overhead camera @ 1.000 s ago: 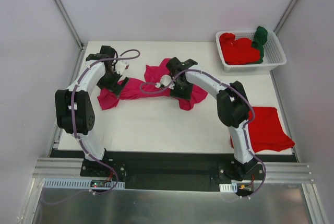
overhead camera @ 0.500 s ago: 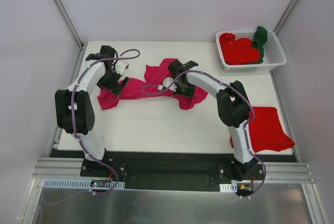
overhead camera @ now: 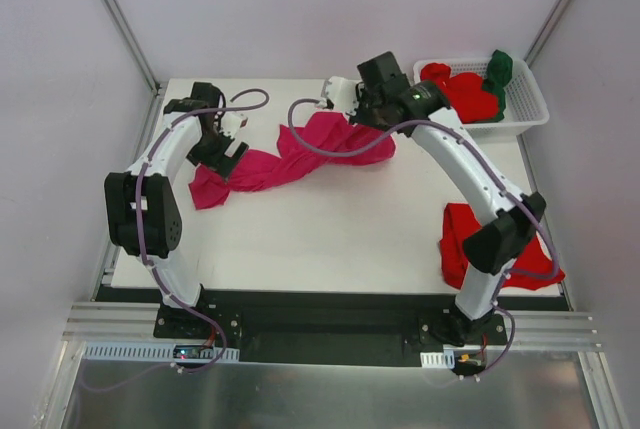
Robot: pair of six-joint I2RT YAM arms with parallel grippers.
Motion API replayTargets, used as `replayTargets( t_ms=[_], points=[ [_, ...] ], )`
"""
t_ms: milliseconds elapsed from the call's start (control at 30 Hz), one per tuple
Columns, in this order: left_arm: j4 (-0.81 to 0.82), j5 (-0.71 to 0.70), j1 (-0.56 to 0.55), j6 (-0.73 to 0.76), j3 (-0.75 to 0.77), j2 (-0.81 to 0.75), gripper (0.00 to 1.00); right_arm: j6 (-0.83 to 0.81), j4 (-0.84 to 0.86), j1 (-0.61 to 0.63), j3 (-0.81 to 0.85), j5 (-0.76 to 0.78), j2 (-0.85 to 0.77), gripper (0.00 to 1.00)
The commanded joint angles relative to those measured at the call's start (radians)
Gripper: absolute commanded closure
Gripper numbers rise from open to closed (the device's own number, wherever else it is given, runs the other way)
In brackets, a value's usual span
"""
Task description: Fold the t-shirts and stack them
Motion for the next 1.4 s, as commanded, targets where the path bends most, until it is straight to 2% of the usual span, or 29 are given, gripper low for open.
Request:
replayTargets(
  t_ms=[0, 233, 333, 433, 500, 533, 567, 600, 700, 767, 833, 900, 933, 967, 1100, 1133, 1167, 1267, 1367],
  points=[
    [-0.032, 0.026, -0.022, 0.013, 0.052, -0.018, 0.01, -0.111, 0.157, 0.002, 0.017, 0.085, -0.15, 0.99],
    [-0.042, 0.032, -0.057, 0.011, 0.078, -0.018, 0.01, -0.223, 0.574, -0.019, -0.034, 0.188, -0.23, 0.99],
    [-0.048, 0.034, -0.072, 0.017, 0.08, -0.028, 0.01, -0.272, 0.734, -0.026, 0.027, 0.226, -0.218, 0.99],
    [-0.069, 0.058, -0.083, 0.025, 0.095, -0.044, 0.01, -0.351, 0.863, -0.024, 0.223, 0.225, -0.172, 0.99],
    [-0.091, 0.116, -0.094, 0.008, 0.107, -0.057, 0.01, -0.41, 0.878, -0.026, 0.311, 0.225, -0.124, 0.99],
    [-0.112, 0.144, -0.1, -0.003, 0.117, -0.06, 0.01, -0.421, 0.869, -0.024, 0.289, 0.243, -0.124, 0.99],
    [-0.121, 0.17, -0.117, -0.025, 0.112, -0.067, 0.01, -0.424, 0.869, -0.029, 0.228, 0.248, -0.159, 0.99],
    [-0.129, 0.239, -0.134, -0.027, 0.095, -0.074, 0.01, -0.418, 0.878, -0.027, 0.099, 0.245, -0.184, 0.99],
    [-0.143, 0.261, -0.236, -0.01, 0.01, -0.118, 0.01, -0.39, 0.878, -0.024, -0.088, 0.217, -0.26, 0.99],
    [-0.126, 0.24, -0.329, 0.009, -0.043, -0.155, 0.01, -0.385, 0.884, -0.03, -0.113, 0.226, -0.258, 0.99],
    [-0.105, 0.162, -0.386, 0.026, -0.124, -0.192, 0.01, -0.376, 0.885, -0.035, -0.02, 0.251, -0.224, 0.99],
    [-0.069, 0.108, -0.445, 0.048, -0.187, -0.212, 0.01, -0.352, 0.885, -0.036, 0.12, 0.249, -0.157, 0.99],
    [-0.065, 0.083, -0.453, 0.051, -0.195, -0.222, 0.01, -0.341, 0.875, -0.038, 0.258, 0.255, -0.132, 0.99],
    [-0.063, 0.082, -0.457, 0.056, -0.199, -0.225, 0.01, -0.351, 0.887, -0.029, 0.303, 0.259, -0.109, 0.99],
    [-0.066, 0.066, -0.465, 0.053, -0.196, -0.219, 0.01, -0.421, 1.133, -0.007, 0.341, 0.191, -0.098, 0.99],
    [-0.065, 0.065, -0.467, 0.056, -0.196, -0.219, 0.01, -0.43, 1.189, 0.0, 0.312, 0.142, -0.119, 0.99],
    [-0.063, 0.056, -0.47, 0.057, -0.199, -0.219, 0.01, -0.451, 1.319, 0.002, 0.279, 0.115, -0.135, 0.99],
    [-0.063, 0.049, -0.479, 0.062, -0.201, -0.213, 0.01, -0.464, 1.475, 0.007, 0.189, 0.061, -0.184, 0.99],
    [-0.063, 0.045, -0.5, 0.069, -0.199, -0.206, 0.01, -0.467, 1.446, 0.002, 0.102, 0.14, -0.193, 0.99]
  ],
)
